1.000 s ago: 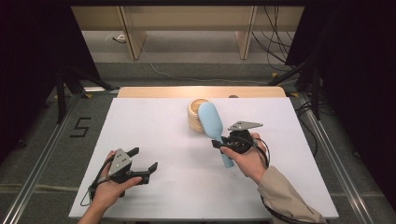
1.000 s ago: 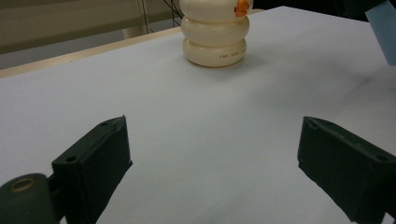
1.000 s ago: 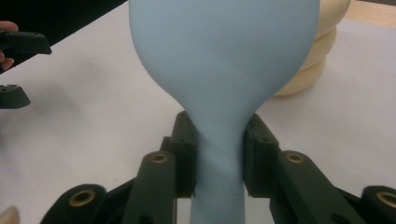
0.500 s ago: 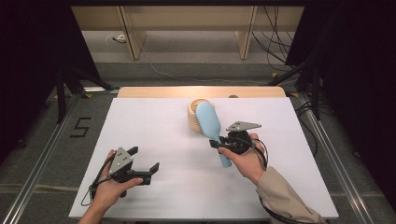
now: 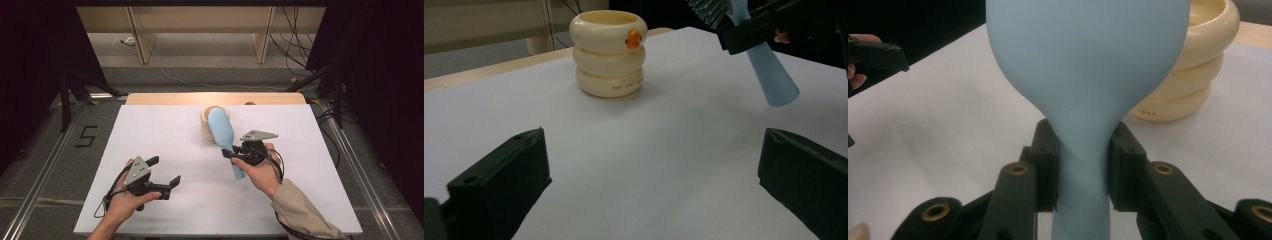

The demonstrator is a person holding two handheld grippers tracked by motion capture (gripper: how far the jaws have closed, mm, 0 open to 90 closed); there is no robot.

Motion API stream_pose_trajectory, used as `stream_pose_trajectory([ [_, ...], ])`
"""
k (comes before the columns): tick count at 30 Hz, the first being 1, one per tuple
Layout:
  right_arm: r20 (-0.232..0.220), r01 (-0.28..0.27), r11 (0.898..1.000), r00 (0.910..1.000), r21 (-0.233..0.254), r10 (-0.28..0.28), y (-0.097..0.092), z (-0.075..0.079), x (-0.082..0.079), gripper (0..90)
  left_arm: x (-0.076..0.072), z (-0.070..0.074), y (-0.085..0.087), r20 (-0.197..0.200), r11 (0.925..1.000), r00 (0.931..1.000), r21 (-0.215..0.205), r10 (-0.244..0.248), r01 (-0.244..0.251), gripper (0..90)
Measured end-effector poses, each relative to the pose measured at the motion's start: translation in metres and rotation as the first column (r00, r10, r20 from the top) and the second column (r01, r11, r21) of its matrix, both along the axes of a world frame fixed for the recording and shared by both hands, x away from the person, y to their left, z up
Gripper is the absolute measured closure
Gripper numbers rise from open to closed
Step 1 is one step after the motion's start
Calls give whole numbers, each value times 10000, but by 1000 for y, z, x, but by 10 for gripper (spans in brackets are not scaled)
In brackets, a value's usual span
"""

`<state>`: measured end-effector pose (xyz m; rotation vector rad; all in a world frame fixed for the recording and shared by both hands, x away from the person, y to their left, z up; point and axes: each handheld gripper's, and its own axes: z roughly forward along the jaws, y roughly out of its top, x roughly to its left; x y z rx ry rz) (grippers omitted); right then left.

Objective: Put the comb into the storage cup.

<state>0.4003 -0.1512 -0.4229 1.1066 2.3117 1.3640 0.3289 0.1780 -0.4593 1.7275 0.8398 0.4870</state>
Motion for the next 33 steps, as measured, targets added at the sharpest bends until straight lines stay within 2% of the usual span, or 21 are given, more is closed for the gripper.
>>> stream_pose_trajectory([
  [5,102,-18,10000,9999,93,17,3,0,-1,702,3,3,-12,-38,9996,9998,-175,-219,219,5],
  [19,241,2,9997,9997,246,-8,6,1,-2,701,14,7,-48,-185,9952,9952,-196,-962,958,31],
  [28,298,-75,9996,9995,290,67,9,2,-5,702,16,6,-64,-290,9915,9911,-128,-1302,1298,36],
  [33,344,-87,9994,9994,325,76,10,2,-5,702,18,6,-71,-366,9899,9894,-226,-1408,1401,39],
])
